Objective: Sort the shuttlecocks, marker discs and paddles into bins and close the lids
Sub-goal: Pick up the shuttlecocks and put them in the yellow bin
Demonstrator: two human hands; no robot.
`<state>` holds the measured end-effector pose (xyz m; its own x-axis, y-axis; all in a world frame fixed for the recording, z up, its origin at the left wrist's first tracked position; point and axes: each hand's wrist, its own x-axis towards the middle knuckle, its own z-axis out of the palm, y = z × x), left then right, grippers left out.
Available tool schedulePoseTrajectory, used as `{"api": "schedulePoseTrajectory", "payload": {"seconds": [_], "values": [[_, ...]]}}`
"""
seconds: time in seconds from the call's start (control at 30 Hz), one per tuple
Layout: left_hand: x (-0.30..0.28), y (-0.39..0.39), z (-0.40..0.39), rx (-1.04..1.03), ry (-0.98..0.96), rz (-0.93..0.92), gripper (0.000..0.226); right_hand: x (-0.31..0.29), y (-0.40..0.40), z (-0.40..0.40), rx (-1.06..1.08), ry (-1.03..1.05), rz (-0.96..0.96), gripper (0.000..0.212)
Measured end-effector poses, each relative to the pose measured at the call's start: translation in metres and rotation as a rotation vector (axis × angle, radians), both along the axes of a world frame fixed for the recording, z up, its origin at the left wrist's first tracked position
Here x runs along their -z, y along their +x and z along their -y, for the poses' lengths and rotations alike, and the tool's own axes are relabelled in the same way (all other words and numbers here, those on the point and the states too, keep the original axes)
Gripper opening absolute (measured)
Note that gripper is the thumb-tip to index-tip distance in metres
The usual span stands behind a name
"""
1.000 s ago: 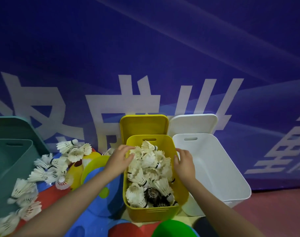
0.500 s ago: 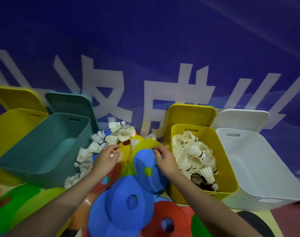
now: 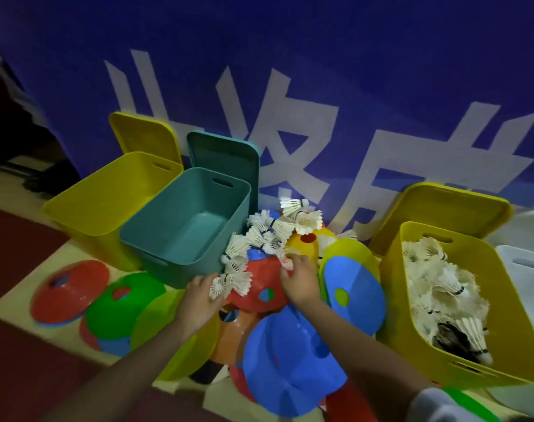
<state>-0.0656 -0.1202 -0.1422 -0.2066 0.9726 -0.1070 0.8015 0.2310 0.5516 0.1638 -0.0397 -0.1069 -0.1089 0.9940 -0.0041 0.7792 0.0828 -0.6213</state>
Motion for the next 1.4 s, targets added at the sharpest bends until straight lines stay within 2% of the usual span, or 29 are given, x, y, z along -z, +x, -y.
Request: {"api": "schedulePoseTrajectory", "payload": {"seconds": [0.13, 0.27, 0.37, 0.53, 0.67, 0.87, 1.07, 1.17, 1.27, 1.33, 1.4], "values": [[0.012, -0.004, 0.004, -0.004, -0.069, 0.027, 0.069, 0.009, -0.016, -0.018, 0.03, 0.0, 0.2, 0.063], [0.023, 0.0, -0.005, -0.064, -0.06, 0.079, 0.076, 0.02, -0.026, -0.036, 0.043, -0.113, 0.315, 0.077], [0.031, 0.008, -0.012, -0.142, -0.04, 0.092, 0.074, 0.028, -0.029, -0.048, 0.067, -0.115, 0.342, 0.069], [0.041, 0.019, -0.018, -0.255, 0.005, 0.1, 0.055, 0.032, -0.028, -0.06, 0.087, -0.013, 0.401, 0.05], [0.042, 0.029, -0.015, -0.277, 0.079, 0.151, 0.069, 0.031, -0.026, -0.065, 0.032, -0.064, 0.34, 0.043], [0.052, 0.029, -0.008, -0.204, 0.155, 0.105, 0.072, 0.037, -0.009, -0.069, -0.032, -0.133, 0.256, 0.055], [0.049, 0.048, -0.017, -0.315, 0.058, 0.119, 0.072, 0.037, 0.009, -0.068, -0.079, -0.116, 0.106, 0.049], [0.04, 0.054, -0.032, -0.335, 0.012, 0.0, 0.067, 0.033, 0.017, -0.066, -0.113, -0.11, 0.05, 0.048], [0.024, 0.058, -0.048, -0.187, 0.033, -0.174, 0.061, 0.026, 0.024, -0.065, -0.125, -0.09, 0.006, 0.047], [0.022, 0.057, -0.059, 0.079, -0.022, -0.266, 0.064, 0.022, 0.03, -0.064, -0.13, -0.083, -0.023, 0.047], [0.024, 0.052, -0.068, 0.318, -0.163, -0.324, 0.077, 0.018, 0.037, -0.064, -0.142, -0.075, -0.049, 0.047]]}}
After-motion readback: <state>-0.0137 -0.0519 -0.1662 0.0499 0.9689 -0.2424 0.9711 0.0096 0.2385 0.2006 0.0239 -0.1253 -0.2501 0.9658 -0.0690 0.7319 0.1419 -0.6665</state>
